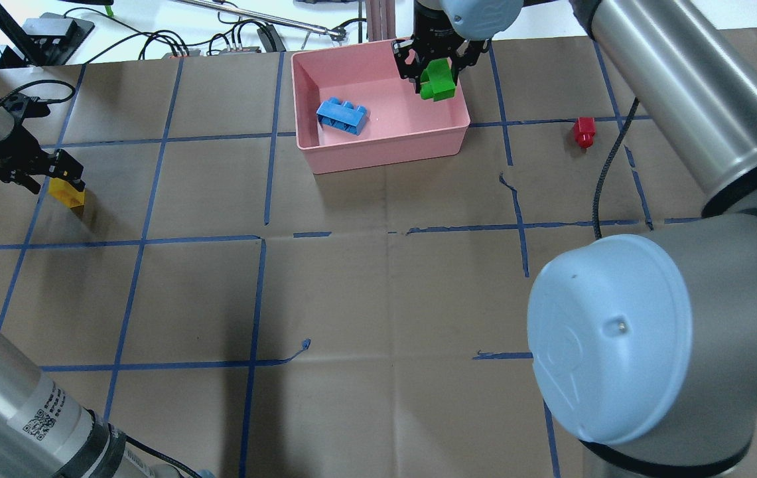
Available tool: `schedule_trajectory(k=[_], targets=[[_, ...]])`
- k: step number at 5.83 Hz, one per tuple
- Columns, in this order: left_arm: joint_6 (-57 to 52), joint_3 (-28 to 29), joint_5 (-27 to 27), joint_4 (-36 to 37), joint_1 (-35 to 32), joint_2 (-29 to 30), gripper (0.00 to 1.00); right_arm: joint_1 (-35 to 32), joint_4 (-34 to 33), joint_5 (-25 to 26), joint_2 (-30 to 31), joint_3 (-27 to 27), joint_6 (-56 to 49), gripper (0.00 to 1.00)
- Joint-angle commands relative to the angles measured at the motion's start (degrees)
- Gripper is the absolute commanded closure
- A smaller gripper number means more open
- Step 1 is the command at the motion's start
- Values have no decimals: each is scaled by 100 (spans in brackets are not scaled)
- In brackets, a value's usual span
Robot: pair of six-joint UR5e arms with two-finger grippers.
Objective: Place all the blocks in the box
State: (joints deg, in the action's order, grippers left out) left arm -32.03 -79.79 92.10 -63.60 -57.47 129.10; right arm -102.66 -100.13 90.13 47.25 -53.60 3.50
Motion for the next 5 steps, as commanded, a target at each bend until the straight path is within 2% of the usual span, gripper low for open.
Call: schedule_trajectory(k=[1, 2, 3, 4, 5], targets=[[3, 16, 44, 5, -1, 36, 100, -52, -882, -223, -740, 121, 1, 75], [30, 121, 53, -56, -1, -8, 100, -61, -1077, -293, -769, 130, 10, 50], [117, 139, 19, -230, -97, -113, 100, -52, -1462, -590, -743, 165, 27, 1], [135, 139, -86, -528, -341, -375, 100, -52, -1344, -714, -604, 244, 123, 1], [866, 139, -96, -722, -866, -690, 100, -44, -847, -672, -315, 253, 133, 1]])
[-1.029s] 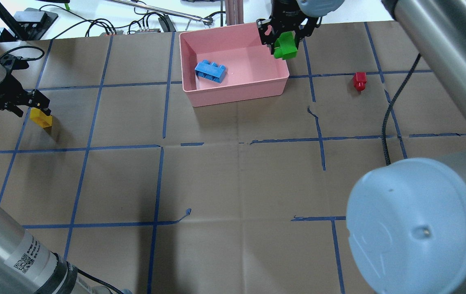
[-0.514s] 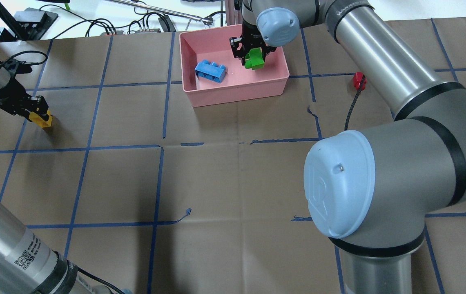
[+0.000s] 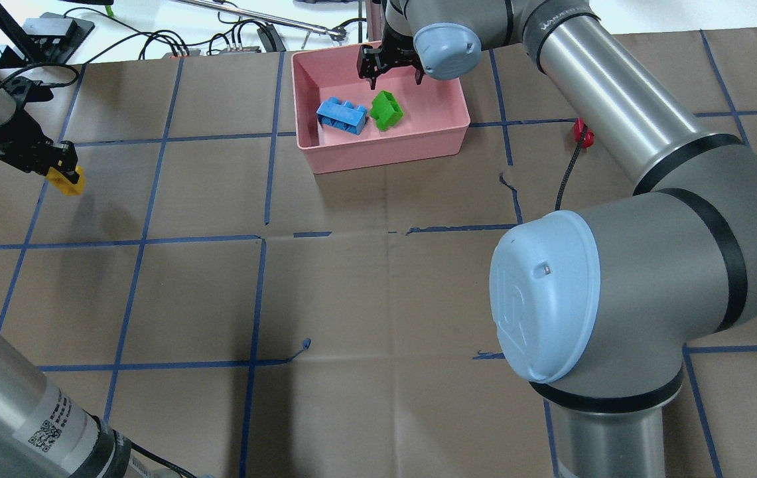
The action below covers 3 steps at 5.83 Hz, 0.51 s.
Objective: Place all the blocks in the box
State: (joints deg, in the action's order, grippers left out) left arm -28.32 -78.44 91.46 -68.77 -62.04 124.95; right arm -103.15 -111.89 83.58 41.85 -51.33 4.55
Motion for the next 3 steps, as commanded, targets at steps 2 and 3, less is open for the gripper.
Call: schedule_trajectory(k=[2, 3], targets=[[3145, 362, -1314, -339, -1272, -568, 100, 433, 1281, 384, 806, -35, -77, 0], [3958, 547, -1793, -305, -1676, -507, 100, 914, 1563, 378, 825, -35, -225, 1]])
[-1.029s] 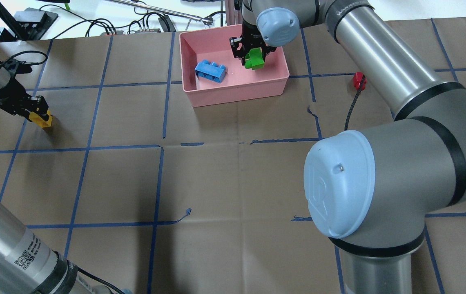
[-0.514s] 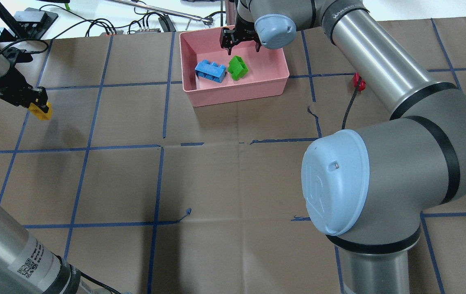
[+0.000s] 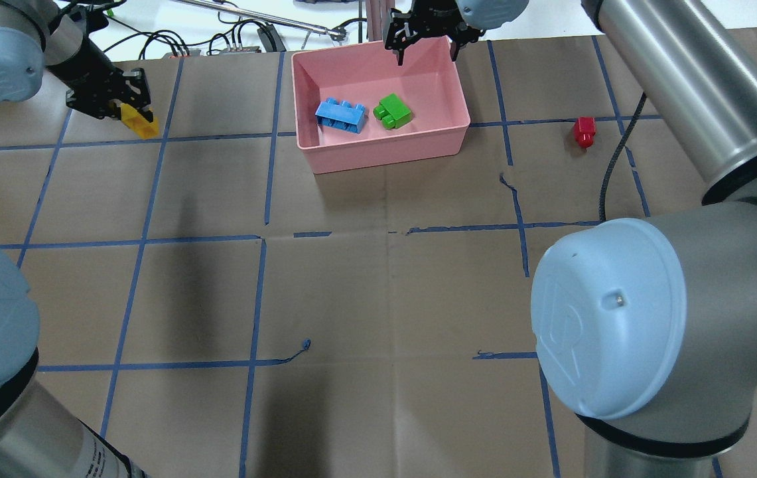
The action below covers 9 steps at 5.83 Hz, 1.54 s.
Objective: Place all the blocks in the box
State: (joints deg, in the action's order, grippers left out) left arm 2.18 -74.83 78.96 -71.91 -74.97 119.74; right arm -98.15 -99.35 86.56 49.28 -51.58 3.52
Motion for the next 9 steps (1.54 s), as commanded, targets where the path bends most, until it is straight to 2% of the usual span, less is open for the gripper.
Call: schedule_trajectory(k=[1, 2, 3, 4, 5, 7, 9], targets=[[1177, 232, -522, 358, -909, 32, 100, 880, 433, 106, 82, -28, -272, 0], [1641, 215, -539, 1136, -1201, 206, 100, 1233, 712, 141, 13, -54, -700, 0], [1880, 162, -496, 1805, -1604, 547, 100, 1550, 698, 141, -40, -289, -834, 1], [1909, 188, -408, 2142, -1982, 898, 61, 1857, 611, 107, -197, -683, -810, 1], [1883, 136, 36, 2068, -2030, 850, 1, 1904, 201, 132, -390, -931, -801, 1], [1848, 171, 154, 1263, -2004, 387, 1, 1957, -49, 221, -498, -1439, -417, 0], [1769, 92, 303, 69, -1873, -422, 1, 2036, -399, 229, -489, -1557, -371, 3]])
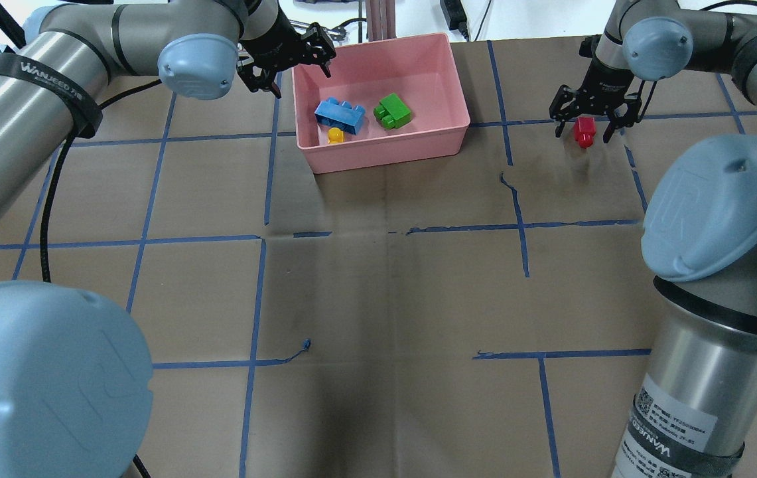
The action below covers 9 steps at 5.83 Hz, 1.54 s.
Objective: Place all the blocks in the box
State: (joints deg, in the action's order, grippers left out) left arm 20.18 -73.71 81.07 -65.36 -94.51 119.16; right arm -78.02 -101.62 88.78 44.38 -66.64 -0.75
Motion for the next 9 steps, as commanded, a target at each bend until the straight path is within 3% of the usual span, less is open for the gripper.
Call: schedule_trajectory(k=[1, 2, 3, 5, 6, 7, 9], targets=[[-727, -38, 407, -1236, 117, -707, 1, 24, -183, -10, -17, -33, 205, 28], [-1387, -38, 645, -1860, 126, -989, 1, 24, -244, -19, -26, -16, 172, 37], [-1802, -38, 856, -2032, 109, -1157, 1, 15, -593, -10, -61, -51, 128, 37], [-1842, -404, 937, -2419, 256, -1710, 1, 15, -596, 60, -79, -16, 136, 77], [-1842, -877, 868, -2342, 571, -2034, 0, 24, -579, 199, -53, 28, 127, 86], [-1833, -1247, 893, -2341, 644, -2446, 0, 15, -491, 192, 61, 185, 197, 86], [-1807, -1339, 964, -2341, 601, -2651, 0, -72, 523, 140, 499, 938, 215, 85]])
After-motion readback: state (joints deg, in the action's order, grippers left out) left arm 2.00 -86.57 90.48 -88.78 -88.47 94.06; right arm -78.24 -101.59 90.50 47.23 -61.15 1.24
